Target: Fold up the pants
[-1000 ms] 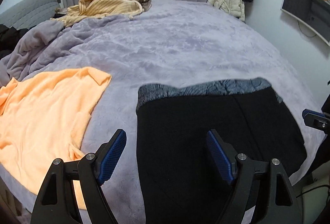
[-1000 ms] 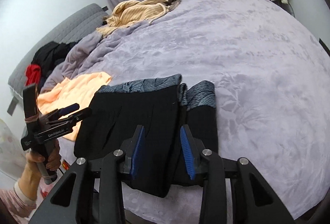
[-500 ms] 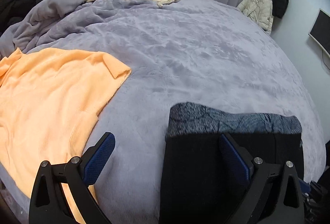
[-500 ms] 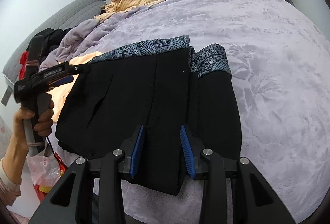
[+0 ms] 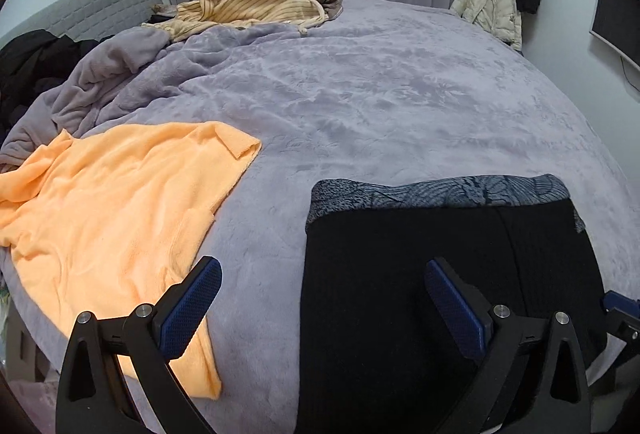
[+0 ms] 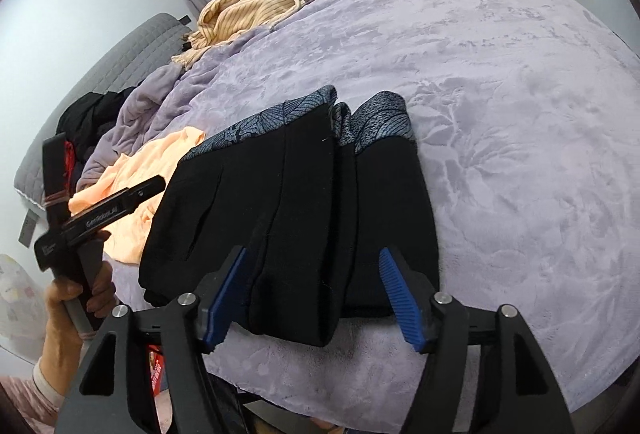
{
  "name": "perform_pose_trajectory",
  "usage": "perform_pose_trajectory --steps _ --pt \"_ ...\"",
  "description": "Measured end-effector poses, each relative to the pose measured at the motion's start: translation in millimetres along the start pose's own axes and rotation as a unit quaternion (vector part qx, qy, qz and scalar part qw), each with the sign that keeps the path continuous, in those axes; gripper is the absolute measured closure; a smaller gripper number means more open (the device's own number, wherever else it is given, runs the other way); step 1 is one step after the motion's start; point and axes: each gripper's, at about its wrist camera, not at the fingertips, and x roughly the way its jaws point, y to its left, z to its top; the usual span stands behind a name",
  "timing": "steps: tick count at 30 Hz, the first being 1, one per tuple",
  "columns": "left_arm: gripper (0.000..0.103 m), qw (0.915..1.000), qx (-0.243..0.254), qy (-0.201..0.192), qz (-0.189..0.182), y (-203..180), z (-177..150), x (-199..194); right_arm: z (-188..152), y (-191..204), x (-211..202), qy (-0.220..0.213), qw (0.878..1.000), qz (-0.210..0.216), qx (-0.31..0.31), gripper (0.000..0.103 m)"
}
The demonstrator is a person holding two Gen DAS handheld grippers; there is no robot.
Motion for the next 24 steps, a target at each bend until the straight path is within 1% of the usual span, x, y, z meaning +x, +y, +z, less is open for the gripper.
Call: perform_pose_trajectory --steps 1,5,11,14,15,17,19,21,23,24 --pt "0.001 1.0 0.0 -0.003 -0.005 -3 -2 -5 1 1 -4 -0.001 1.0 -0.008 0.002 0.024" --pt "0.001 0.9997 0.007 -0.008 -0.021 -16 -9 -19 5 1 -13 -0.006 1.0 -0.017 0.009 0.022" --pt "0.001 0.9994 0.021 -0.003 -0.028 -29 -14 -28 6 1 -16 -0.004 0.999 -0.028 0.018 0.021" --pt "0.001 0.9994 0.027 -0.005 -0.021 -32 -16 -32 7 2 -19 -0.006 0.999 -0.037 0.02 0.015" --pt "0.001 0.9994 0.029 -0.004 -0.017 -34 -16 -34 9 3 -20 -0.008 0.999 -0.043 0.019 0.01" --pt "0.001 0.9996 0.026 -0.006 -0.013 -36 -17 -37 12 5 -22 -0.012 0.998 -0.059 0.015 0.0" --pt "0.001 0.9996 0.023 -0.011 -0.012 -37 -18 -41 15 10 -25 -0.019 0.997 -0.078 0.006 0.0" --pt "0.001 0.9995 0.025 -0.014 -0.011 -40 -19 -46 19 18 -26 -0.02 0.993 -0.115 -0.008 0.0" --pt "0.001 0.9993 0.03 -0.022 -0.006 -43 -18 -52 24 25 -24 -0.001 0.99 -0.144 -0.011 0.0" --pt "0.001 0.9991 0.033 -0.026 -0.004 -45 -17 -56 26 27 -23 0.012 0.989 -0.145 -0.011 0.0"
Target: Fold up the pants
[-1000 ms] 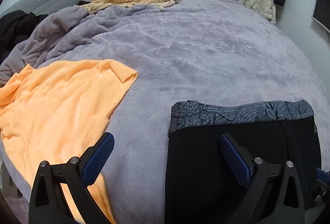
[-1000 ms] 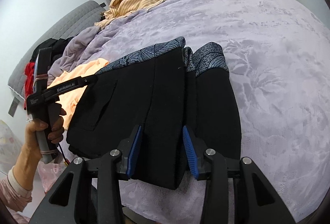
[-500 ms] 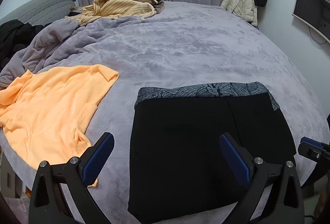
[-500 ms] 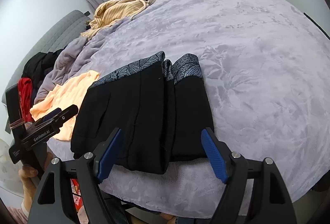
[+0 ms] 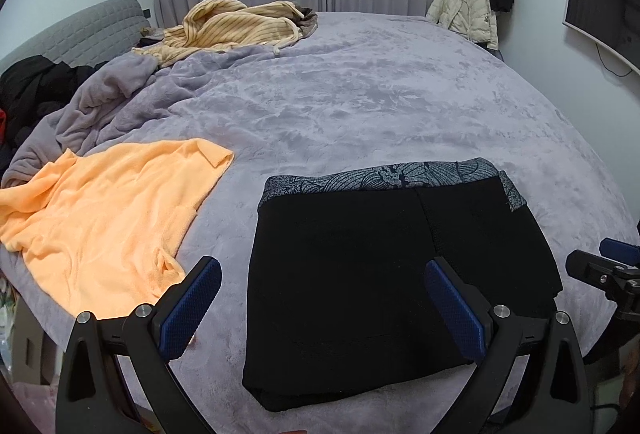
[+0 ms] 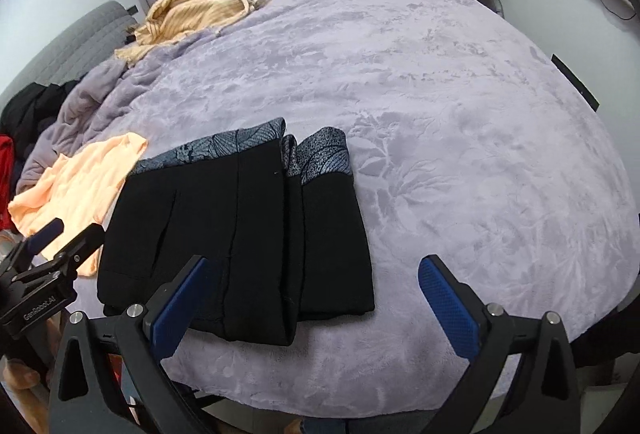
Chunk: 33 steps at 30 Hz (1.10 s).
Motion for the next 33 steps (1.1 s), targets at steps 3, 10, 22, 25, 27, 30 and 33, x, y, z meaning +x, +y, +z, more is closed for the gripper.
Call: perform_pose_trajectory --steps 3,10,22,25,27,30,33 --pt "0.001 0.9999 0.008 -0.007 0.005 -7 4 -11 1 5 -7 0.002 1.0 0.014 -0.001 0.0" --pt "0.001 0.9994 0.002 0.017 0.03 -13 11 -17 7 28 -22 -0.006 0.997 -0.051 -0.056 0.0" --pt "0.001 0.9986 0.006 0.044 0.029 -14 9 -8 16 39 -26 -0.003 0.996 -0.057 -0.065 0.0" --pt "0.001 0.9984 0.006 0.052 0.023 -15 9 -5 15 35 -19 0.006 0.996 -0.061 -0.061 0.0" --pt "0.001 0.9983 0.006 0.054 0.021 -16 8 -4 14 35 -17 0.012 0.996 -0.062 -0.058 0.0" --pt "0.001 0.9983 0.007 0.054 0.022 -17 8 -4 12 34 -17 0.013 0.996 -0.064 -0.058 0.0" --pt "0.001 0.9983 0.007 0.053 0.022 -18 8 -4 13 34 -17 0.011 0.996 -0.067 -0.059 0.0"
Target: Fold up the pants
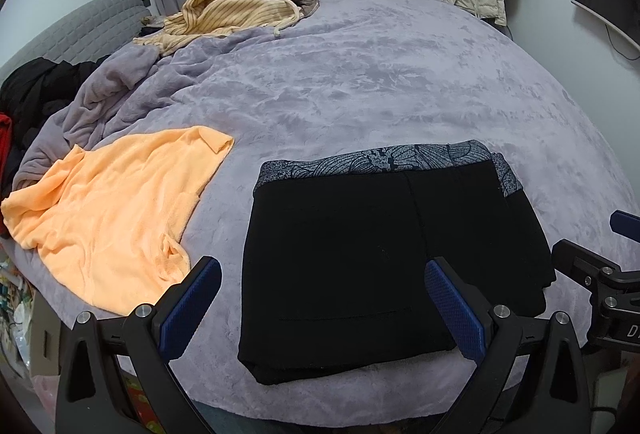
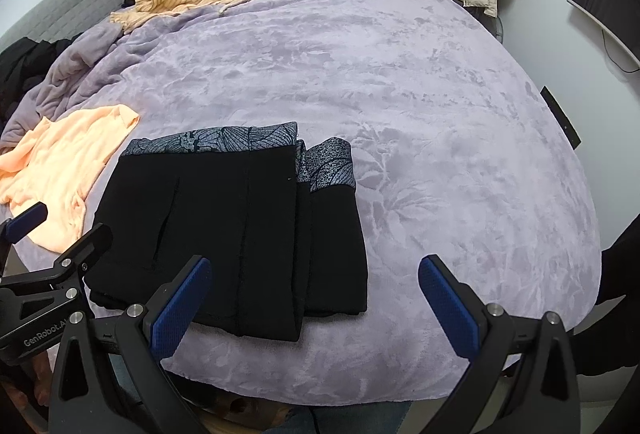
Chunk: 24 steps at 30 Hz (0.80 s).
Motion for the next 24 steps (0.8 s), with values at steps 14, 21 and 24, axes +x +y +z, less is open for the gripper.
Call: perform_pose_trajectory --steps 14,21,24 --pt "0.001 1.0 0.004 -0.001 0.005 0.6 0.8 1.4 0.9 0.9 0.1 0.0 1.0 0.0 0.0 0.0" --pt "0.001 1.0 0.002 0.001 0.005 2.1 -1.2 3.4 -0.5 2.2 2.5 0.001 1.0 -0.001 -0.001 0.0" --pt "0.001 1.0 0.002 0.002 0.007 2.6 -2.4 3.9 -0.5 2.3 2.8 0.001 1.0 -0.001 -0.002 0.0"
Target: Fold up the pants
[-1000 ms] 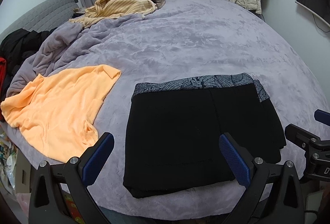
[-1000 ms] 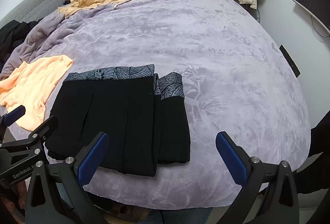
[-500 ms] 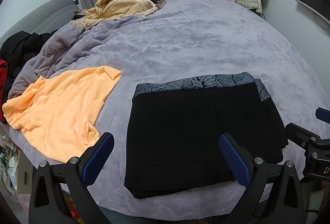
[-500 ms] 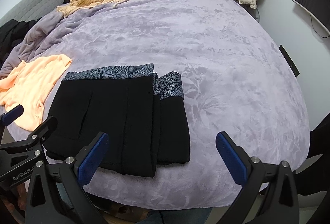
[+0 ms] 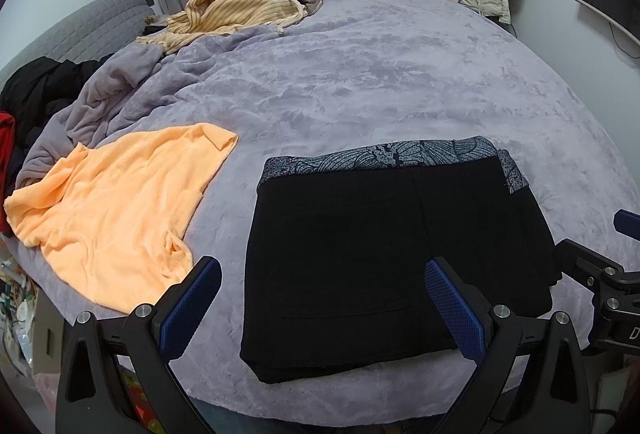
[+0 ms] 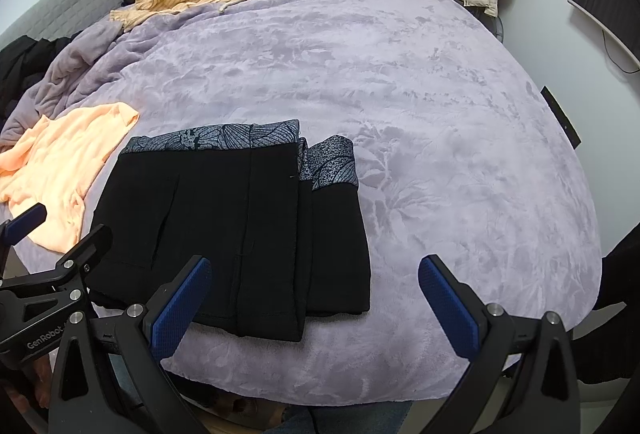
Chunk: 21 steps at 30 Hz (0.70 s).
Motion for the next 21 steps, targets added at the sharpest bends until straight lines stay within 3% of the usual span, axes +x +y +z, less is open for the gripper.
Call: perform_pose_trajectory --steps 21 --pt "0.001 1.0 0.001 0.004 0.001 -1.8 -1.8 1.3 -5.0 3.7 2.7 0.003 1.0 0.001 0.001 0.0"
